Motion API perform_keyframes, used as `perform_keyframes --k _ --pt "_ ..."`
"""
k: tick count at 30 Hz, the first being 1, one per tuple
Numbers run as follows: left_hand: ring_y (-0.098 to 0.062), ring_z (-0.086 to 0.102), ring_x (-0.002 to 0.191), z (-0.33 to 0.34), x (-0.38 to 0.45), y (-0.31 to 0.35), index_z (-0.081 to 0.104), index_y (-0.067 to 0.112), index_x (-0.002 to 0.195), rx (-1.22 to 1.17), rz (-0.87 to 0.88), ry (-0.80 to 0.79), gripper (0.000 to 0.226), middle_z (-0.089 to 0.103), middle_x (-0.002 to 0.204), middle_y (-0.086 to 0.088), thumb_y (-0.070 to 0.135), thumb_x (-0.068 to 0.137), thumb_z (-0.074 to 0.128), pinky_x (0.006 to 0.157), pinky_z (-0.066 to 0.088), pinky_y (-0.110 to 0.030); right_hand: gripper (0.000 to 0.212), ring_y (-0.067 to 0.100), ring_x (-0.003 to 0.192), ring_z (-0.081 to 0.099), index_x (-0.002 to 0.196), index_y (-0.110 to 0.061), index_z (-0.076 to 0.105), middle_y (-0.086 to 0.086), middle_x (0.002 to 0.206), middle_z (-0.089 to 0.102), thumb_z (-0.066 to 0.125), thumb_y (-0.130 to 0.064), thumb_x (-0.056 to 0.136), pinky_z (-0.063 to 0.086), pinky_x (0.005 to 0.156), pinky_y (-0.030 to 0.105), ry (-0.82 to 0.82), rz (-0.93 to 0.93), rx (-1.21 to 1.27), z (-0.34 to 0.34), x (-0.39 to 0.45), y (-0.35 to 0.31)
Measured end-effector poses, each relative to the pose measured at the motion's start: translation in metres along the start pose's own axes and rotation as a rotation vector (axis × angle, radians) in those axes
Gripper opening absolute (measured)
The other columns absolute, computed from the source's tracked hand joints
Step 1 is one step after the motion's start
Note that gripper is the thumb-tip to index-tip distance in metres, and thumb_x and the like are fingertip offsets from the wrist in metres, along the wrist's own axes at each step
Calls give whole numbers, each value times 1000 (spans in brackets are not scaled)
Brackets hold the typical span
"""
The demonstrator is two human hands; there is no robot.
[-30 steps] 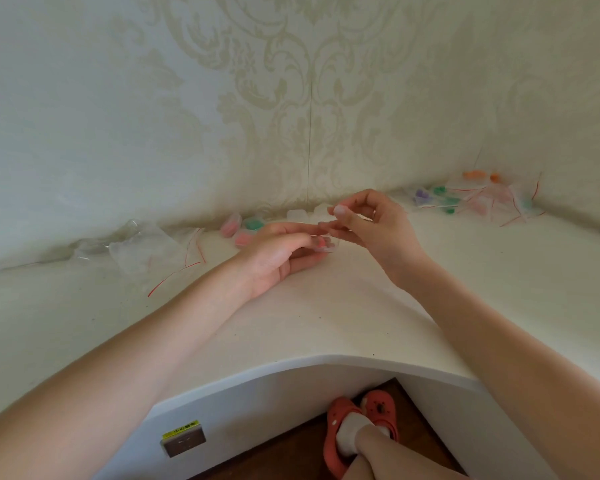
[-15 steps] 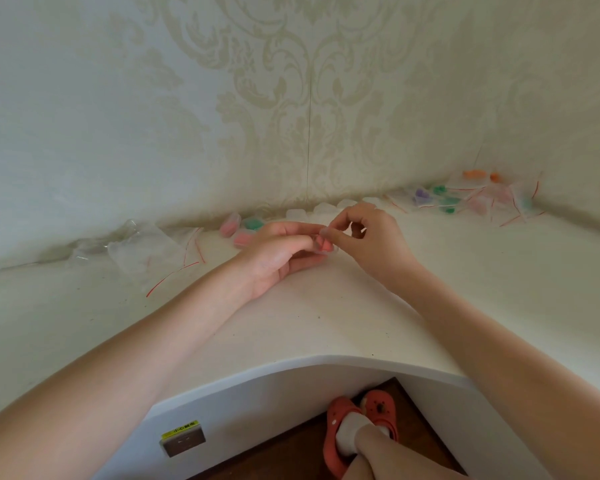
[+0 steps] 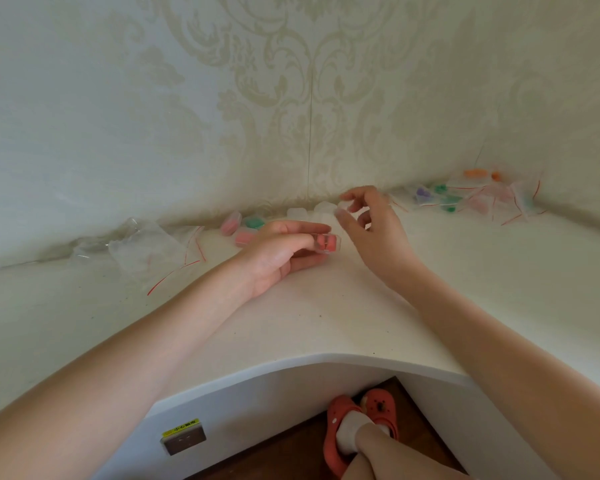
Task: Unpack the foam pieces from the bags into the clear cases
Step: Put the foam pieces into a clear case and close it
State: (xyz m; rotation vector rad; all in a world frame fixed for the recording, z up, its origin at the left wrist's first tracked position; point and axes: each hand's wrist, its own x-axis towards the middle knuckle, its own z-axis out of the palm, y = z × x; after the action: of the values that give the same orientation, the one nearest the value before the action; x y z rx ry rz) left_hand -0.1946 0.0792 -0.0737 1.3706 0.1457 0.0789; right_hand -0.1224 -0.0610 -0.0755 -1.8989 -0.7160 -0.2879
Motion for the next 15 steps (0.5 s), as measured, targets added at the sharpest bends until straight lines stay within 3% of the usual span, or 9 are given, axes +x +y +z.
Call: perform_keyframes --k 3,7,9,12,15 --pt "-22 68 96 1 -1 1 65 3 101 7 -12 -22 22 71 98 -15 -8 84 57 84 56 -28 32 9 93 56 126 -20 55 -4 115 59 45 -33 98 41 86 19 -73 163 84 -1 3 -2" --pt "-28 69 84 3 -1 4 54 3 94 -111 -38 51 9 68 92 -23 -3 92 48 78 58 -34 30 -2 78 55 109 -18 67 -4 95 67 40 -29 101 41 74 11 -117 120 156 -1 1 -3" --pt "-31 69 80 1 0 6 49 2 96 -228 -84 78 7 68 91 -27 6 96 43 74 59 -35 30 -3 77 56 103 -19 70 -7 91 68 41 -28 101 39 69 6 -111 92 175 -2 1 -4" --pt "-29 70 73 -2 1 7 51 1 93 -327 -123 97 16 69 81 -24 17 97 48 70 60 -35 30 -1 84 60 88 -19 74 -8 89 72 48 -28 98 42 75 13 -178 48 170 -3 -2 -4" --pt "-19 71 78 -3 0 7 61 -4 104 -232 -86 45 17 72 87 -15 6 94 52 69 59 -26 12 -3 88 57 95 -25 71 -14 93 69 66 -31 86 40 71 9 -271 -91 -21 0 -6 -3"
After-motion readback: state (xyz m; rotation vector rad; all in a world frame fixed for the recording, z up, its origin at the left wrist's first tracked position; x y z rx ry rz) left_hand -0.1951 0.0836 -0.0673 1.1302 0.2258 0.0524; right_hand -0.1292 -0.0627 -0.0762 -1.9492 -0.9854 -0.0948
